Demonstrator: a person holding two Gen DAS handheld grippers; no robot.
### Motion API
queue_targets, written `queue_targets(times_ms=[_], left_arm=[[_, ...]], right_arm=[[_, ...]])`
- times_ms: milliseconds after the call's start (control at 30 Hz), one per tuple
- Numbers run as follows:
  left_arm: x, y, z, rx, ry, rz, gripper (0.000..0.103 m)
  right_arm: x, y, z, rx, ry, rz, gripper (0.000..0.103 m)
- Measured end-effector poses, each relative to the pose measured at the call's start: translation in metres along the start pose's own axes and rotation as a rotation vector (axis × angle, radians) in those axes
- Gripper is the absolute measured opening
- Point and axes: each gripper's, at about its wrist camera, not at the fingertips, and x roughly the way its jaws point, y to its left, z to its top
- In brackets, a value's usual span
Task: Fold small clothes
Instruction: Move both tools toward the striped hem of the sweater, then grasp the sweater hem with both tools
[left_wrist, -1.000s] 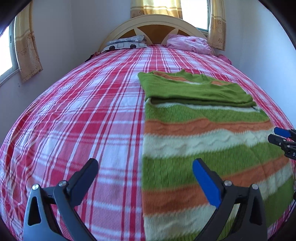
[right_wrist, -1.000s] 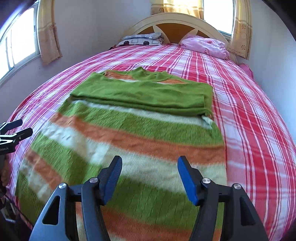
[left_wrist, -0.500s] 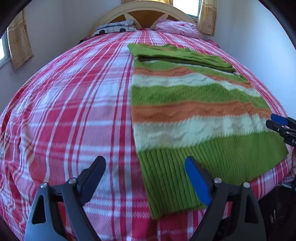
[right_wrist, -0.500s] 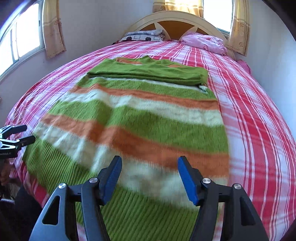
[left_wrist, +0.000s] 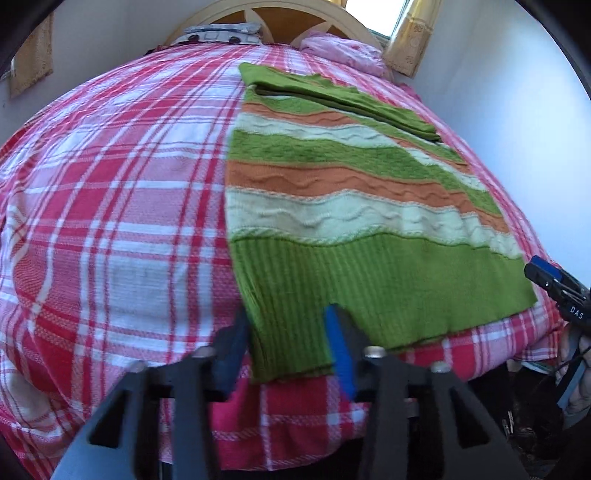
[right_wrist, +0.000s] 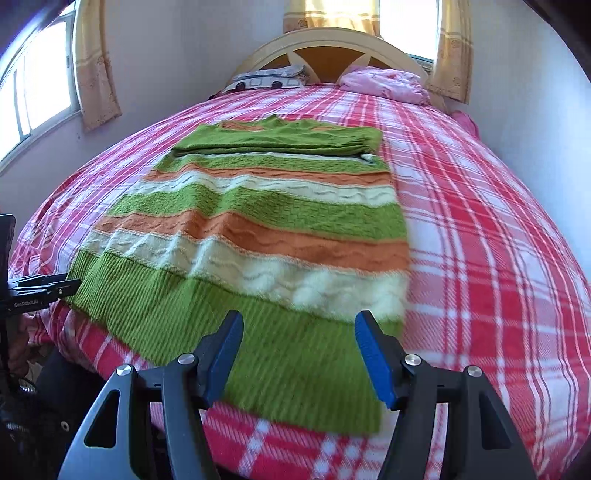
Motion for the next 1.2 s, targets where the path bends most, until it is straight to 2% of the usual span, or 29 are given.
queue_targets(times_ms=[100,167,333,500,533,567,600,633,667,800,867,967,1100,1200], left_arm=[[-0.003,-0.001,-0.001,0.009,-0.020,0.022,0.018],[-0.005,0.001,0.000,0.009,-0.029,0.011,0.009],[-0.013,-0.003,0.000,0.025,-0.053,-0.016,0.009],[-0.014,-0.001,0.002,0.037,-0.068,-0.015,0.008],[-0.012,-0.001,0.001,0.037,-0.063,-0.014,0.008],[-0.009,0.000,-0.001,0.035,-0.056,-0.009,0.008],[-0.006,-0.001,-0.001,0.035,-0.051,-0.002,0.008],[-0.003,0.000,-0.002,0.037,-0.045,0.001,0.008],[-0.001,0.000,-0.004,0.041,-0.043,0.001,0.008],[0.001,0.002,-0.002,0.043,-0.032,-0.017,0.010],[-0.005,0.003,-0.001,0.049,-0.059,-0.023,0.005],[-0.016,0.004,0.002,0.059,-0.112,-0.042,0.005],[-0.024,0.006,0.007,0.048,-0.138,-0.080,0.005],[-0.032,0.008,0.013,0.038,-0.163,-0.106,0.005]], right_arm=[[-0.012,-0.018,-0.013,0.075,-0.008,-0.025,0.064],[-0.017,-0.031,-0.020,0.132,-0.006,-0.031,0.064],[-0.019,-0.049,-0.032,0.217,0.014,-0.043,0.064],[-0.012,-0.044,-0.039,0.252,0.035,0.040,0.063],[-0.012,-0.041,-0.039,0.237,0.025,0.018,0.061],[-0.010,-0.036,-0.039,0.213,0.025,-0.013,0.053],[-0.010,-0.034,-0.039,0.206,0.025,-0.017,0.030],[-0.009,-0.031,-0.040,0.203,0.033,0.000,0.017],[-0.007,-0.027,-0.040,0.202,0.039,0.024,0.014],[-0.008,-0.035,-0.044,0.247,0.024,0.071,0.010],[-0.014,-0.046,-0.047,0.305,-0.007,0.106,0.004],[-0.027,-0.052,-0.043,0.334,-0.078,0.136,0.004],[-0.022,-0.058,-0.046,0.377,-0.063,0.162,0.004],[-0.032,-0.063,-0.043,0.409,-0.111,0.220,0.004]])
